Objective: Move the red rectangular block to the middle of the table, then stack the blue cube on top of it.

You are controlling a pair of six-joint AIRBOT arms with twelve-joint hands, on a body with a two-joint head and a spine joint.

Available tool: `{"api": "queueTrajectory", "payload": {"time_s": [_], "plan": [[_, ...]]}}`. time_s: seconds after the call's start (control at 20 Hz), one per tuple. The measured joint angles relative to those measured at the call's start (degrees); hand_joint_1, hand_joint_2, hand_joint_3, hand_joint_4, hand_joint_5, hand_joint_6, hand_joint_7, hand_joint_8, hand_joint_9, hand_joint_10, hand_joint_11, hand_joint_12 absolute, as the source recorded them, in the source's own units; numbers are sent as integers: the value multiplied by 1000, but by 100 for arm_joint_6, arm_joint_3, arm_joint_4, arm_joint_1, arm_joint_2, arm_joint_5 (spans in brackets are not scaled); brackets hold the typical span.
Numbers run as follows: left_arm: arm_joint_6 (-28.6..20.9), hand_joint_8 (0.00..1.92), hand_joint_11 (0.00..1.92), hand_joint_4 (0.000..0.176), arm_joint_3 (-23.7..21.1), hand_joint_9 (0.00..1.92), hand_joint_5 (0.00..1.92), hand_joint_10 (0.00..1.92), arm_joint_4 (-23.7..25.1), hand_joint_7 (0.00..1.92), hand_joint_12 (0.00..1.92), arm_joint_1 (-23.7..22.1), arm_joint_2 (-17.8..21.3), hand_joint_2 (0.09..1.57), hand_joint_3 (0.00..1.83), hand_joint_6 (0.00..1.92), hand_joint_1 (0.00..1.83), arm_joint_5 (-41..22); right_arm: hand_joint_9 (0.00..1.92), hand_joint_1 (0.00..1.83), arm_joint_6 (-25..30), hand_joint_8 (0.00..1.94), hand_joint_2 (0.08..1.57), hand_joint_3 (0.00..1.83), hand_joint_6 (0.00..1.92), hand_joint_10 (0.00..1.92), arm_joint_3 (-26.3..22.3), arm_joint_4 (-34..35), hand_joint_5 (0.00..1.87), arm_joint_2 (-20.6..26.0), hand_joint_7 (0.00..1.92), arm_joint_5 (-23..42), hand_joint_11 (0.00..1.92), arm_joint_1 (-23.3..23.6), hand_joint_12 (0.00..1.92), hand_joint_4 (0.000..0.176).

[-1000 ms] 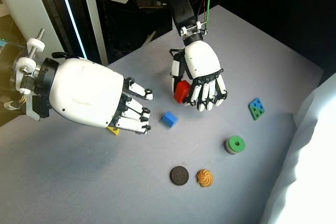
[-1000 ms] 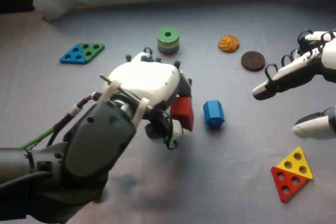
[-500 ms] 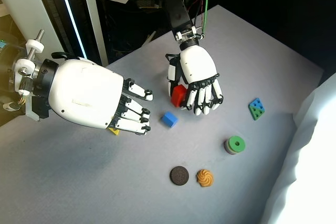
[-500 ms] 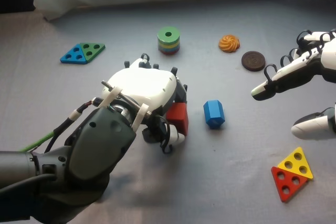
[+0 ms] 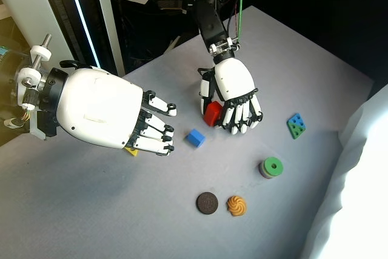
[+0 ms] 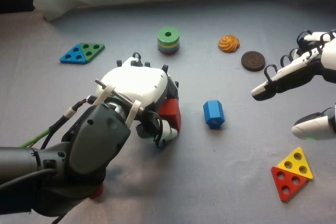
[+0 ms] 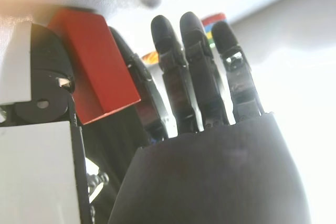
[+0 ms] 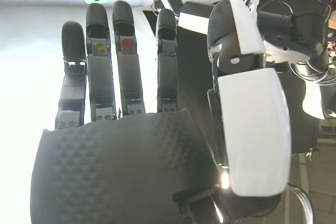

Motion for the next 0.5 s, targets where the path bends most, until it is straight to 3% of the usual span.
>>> {"api": "queueTrajectory", "payload": {"time_s": [0.25, 0.45, 0.5], "plan": [[-20, 1, 0, 176, 31, 545, 1070, 3, 2, 726, 984, 0, -42, 1068, 1, 825, 1044, 24, 509, 646, -2, 0, 1146, 3, 2, 15, 0, 2, 562, 0, 574, 0, 0, 0, 1229, 0], [-22, 1, 0, 176, 46, 509, 992, 2, 0, 706, 1013, 0, -42, 1099, 2, 950, 1015, 24, 510, 650, -63, 0, 1141, 1, 1, 13, 0, 2, 565, 0, 574, 2, 0, 0, 1224, 0], [-22, 2, 0, 8, 46, 500, 887, 3, 0, 692, 971, 0, -42, 1058, 0, 421, 934, 22, 510, 660, -70, 0, 1140, 1, 2, 13, 0, 2, 568, 0, 574, 0, 0, 0, 1223, 0]]}}
